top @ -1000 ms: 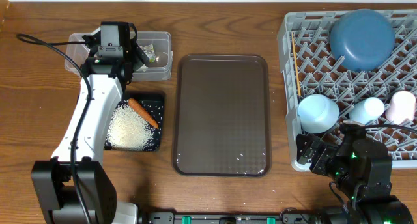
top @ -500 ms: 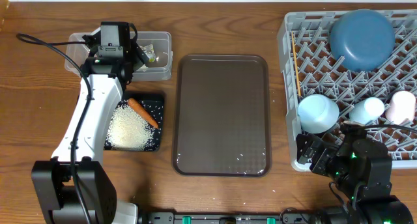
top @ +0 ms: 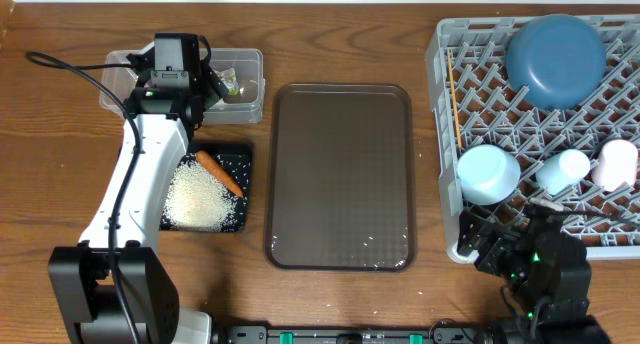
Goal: Sort waste into correct bins and load items into the dishwasher rack
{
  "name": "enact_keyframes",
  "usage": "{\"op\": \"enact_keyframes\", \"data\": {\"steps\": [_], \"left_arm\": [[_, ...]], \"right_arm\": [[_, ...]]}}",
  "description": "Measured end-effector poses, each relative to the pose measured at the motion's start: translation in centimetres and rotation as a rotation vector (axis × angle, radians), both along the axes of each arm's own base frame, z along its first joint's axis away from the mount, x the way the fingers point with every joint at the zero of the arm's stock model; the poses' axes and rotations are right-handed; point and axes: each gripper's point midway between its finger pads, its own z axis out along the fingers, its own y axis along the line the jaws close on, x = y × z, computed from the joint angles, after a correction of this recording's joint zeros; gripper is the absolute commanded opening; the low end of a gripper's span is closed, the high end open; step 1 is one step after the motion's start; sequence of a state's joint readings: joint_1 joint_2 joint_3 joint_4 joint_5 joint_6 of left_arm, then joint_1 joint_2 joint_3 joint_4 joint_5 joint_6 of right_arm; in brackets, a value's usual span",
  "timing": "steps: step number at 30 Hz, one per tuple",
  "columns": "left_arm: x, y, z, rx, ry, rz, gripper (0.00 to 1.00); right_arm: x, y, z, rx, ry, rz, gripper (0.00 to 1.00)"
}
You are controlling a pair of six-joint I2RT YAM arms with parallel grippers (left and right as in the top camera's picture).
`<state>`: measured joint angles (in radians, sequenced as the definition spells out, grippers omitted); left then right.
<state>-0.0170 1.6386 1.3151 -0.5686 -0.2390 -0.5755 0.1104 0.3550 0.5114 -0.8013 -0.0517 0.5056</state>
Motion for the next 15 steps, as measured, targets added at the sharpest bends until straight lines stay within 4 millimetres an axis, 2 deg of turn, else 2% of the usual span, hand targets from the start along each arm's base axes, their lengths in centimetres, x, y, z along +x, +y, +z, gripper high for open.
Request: {"op": "enact_keyframes", "data": {"steps": [8,11,15], "left_arm": [[0.0,0.0,0.0,0.000,0.000,0.000,0.99],[0.0,0.0,0.0,0.000,0.000,0.000,0.99],[0.0,0.0,0.0,0.000,0.000,0.000,0.99]], "right_arm": [[3.3,0.9,2.1,-0.014,-0.399,0.065,0.99],[4.1,1.0,1.9,-0.019,-0.493,0.070,0.99],[4.8,0.5,0.6,-0.023,-0.555,0.052,0.99]]}}
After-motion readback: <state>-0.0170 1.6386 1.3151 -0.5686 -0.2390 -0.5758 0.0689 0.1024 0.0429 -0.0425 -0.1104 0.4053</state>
